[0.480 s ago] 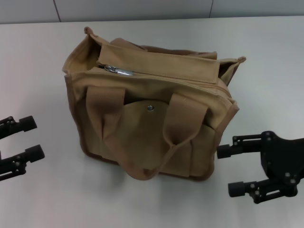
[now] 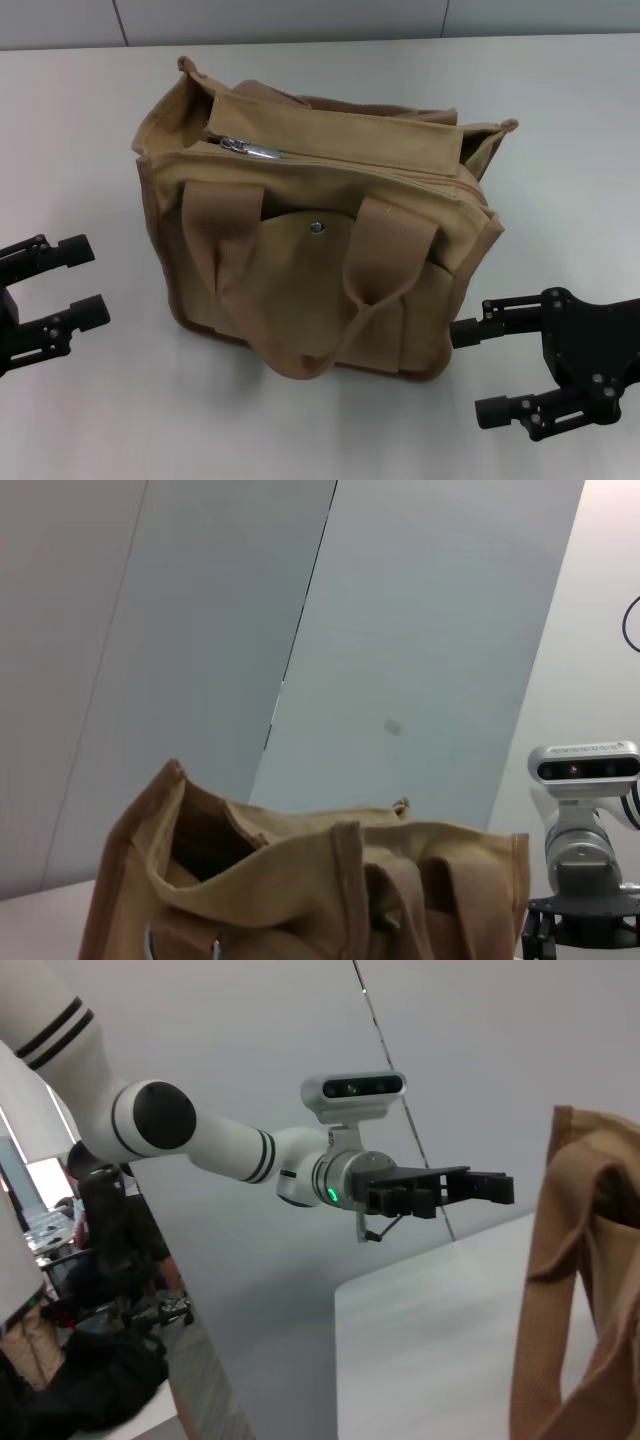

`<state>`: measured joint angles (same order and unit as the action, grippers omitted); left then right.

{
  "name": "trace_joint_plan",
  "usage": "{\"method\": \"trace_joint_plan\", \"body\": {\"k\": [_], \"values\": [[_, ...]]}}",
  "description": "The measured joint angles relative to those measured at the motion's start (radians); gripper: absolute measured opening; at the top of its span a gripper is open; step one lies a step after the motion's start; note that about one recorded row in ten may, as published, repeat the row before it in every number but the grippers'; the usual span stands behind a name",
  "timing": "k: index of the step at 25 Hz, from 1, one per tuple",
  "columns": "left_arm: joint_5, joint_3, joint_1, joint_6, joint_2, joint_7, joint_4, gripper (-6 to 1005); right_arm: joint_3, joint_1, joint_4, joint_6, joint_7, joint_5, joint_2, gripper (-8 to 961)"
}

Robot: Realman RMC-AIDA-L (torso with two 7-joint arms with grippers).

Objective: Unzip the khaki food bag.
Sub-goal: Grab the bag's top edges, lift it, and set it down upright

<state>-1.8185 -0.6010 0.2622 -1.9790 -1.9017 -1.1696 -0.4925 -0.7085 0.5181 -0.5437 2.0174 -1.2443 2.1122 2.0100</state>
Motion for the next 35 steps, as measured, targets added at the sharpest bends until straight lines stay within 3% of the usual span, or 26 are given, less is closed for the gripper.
{"method": "trace_joint_plan", "body": {"k": [2, 3, 7, 11, 15, 17, 19, 31, 35], "values": [[0.004, 0.004, 0.003, 0.007, -0.005, 0.0, 0.0, 755, 0.007, 0.0, 0.0, -0.006, 0.0, 0.004, 0.0, 747], [0.007, 0.062, 0.017, 0.065, -0.043, 0.02, -0.005, 755, 0.046, 0.0, 0.001, -0.007, 0.0, 0.009, -0.003, 746], [0.007, 0.064, 0.02, 0.08, -0.047, 0.025, -0.005, 754, 0.055, 0.0, 0.001, -0.004, 0.0, 0.011, -0.001, 740], [0.002, 0.053, 0.037, 0.181, -0.082, 0.055, 0.0, 754, 0.057, 0.001, 0.006, -0.012, 0.0, 0.014, 0.001, 735], [0.002, 0.053, 0.037, 0.181, -0.082, 0.055, 0.0, 753, 0.058, 0.007, 0.027, -0.029, 0.001, 0.016, 0.004, 729], [-0.001, -0.022, 0.066, 0.234, -0.122, 0.134, 0.0, 753, 0.058, 0.009, 0.03, -0.034, 0.001, 0.016, 0.008, 727], [0.002, -0.034, 0.073, 0.263, -0.135, 0.157, 0.0, 753, 0.058, 0.009, 0.03, -0.035, 0.002, 0.016, 0.012, 724], [0.007, -0.028, 0.083, 0.283, -0.145, 0.186, 0.0, 510, 0.058, 0.01, 0.044, -0.066, 0.013, 0.01, 0.016, 708], [0.008, -0.028, 0.088, 0.284, -0.148, 0.195, 0.001, 270, 0.058, 0.013, 0.053, -0.083, 0.014, 0.01, 0.016, 702]]}}
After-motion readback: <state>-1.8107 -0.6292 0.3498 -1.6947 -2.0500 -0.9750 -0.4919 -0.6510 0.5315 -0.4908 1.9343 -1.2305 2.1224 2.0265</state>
